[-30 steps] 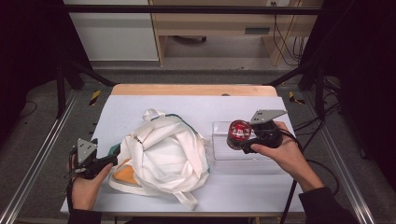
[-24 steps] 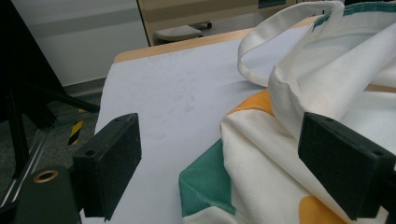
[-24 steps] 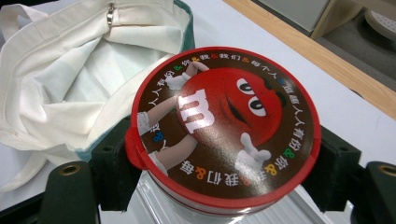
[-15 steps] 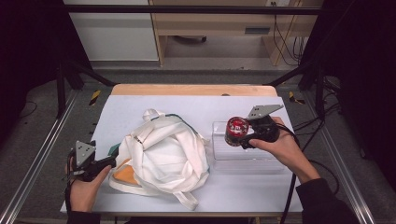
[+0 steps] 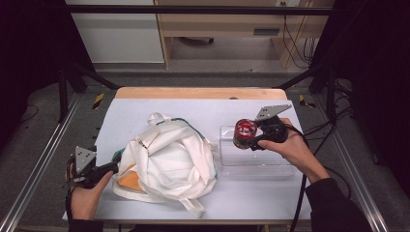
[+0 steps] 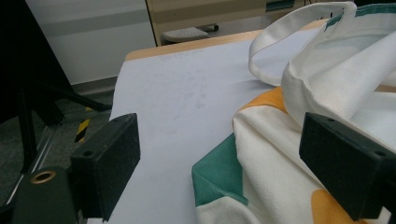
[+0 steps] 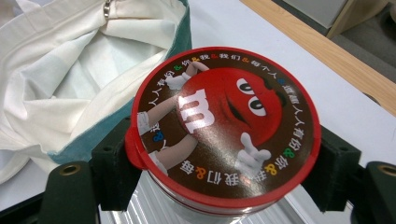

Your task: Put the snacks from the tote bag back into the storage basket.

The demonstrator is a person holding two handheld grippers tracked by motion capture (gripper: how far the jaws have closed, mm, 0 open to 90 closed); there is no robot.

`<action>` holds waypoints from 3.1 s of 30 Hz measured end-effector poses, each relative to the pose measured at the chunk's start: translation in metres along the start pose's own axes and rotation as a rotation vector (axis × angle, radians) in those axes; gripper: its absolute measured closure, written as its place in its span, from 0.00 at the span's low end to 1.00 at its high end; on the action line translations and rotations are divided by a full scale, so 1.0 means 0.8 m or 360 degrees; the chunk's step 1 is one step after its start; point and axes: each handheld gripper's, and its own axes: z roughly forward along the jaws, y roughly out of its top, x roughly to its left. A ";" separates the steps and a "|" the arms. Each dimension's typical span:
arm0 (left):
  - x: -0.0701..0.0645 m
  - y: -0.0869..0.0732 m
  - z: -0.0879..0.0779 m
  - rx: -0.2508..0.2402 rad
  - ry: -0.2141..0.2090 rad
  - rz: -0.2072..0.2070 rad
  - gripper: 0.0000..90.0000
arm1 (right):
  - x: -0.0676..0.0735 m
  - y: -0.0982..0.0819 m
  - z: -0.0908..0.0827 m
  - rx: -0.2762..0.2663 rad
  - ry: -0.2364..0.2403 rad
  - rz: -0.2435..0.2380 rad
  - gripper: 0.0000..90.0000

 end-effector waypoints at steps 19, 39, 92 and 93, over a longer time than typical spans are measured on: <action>0.002 0.000 0.000 0.0003 0.0006 0.0005 0.14 | -0.007 -0.001 0.024 0.0045 0.0146 -0.0076 0.28; -0.010 0.004 0.004 -0.0006 0.0011 0.0029 0.14 | -0.021 -0.003 0.049 0.0059 0.0173 -0.0127 0.28; -0.004 0.003 0.002 -0.0002 -0.0001 0.0012 0.13 | -0.011 -0.014 0.091 0.0202 0.0188 -0.0117 0.28; -0.004 0.003 0.002 0.0002 -0.0002 0.0013 0.13 | -0.010 -0.016 0.092 0.0201 0.0185 -0.0113 0.28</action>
